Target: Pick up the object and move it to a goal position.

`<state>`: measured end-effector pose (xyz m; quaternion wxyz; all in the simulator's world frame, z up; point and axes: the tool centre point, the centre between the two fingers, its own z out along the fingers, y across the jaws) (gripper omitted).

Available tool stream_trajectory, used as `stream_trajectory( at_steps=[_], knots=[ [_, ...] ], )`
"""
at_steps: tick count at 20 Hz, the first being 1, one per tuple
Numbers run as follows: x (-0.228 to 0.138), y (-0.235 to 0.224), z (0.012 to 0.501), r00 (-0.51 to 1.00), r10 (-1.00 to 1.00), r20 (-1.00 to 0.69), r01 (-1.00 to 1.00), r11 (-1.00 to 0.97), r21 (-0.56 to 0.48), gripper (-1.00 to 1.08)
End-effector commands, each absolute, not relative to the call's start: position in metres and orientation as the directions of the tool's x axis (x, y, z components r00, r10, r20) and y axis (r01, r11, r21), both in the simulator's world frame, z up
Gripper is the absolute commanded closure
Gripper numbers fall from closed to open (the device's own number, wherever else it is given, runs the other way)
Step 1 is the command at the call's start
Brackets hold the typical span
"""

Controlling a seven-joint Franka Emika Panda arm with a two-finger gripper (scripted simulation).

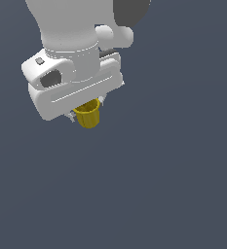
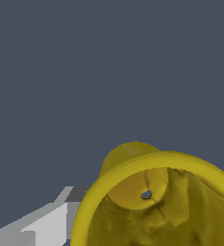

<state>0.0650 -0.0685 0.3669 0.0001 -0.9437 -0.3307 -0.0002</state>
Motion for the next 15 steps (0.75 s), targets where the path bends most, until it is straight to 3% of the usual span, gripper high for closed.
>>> stream_trajectory(
  at_steps=[1, 15],
  knots=[
    [0.066, -0.068, 0.385, 0.781, 0.624, 0.000, 0.624, -0.781, 0.000, 1.08],
    [0.070, -0.068, 0.419, 0.782, 0.624, 0.000, 0.624, -0.782, 0.000, 1.08]
  ],
)
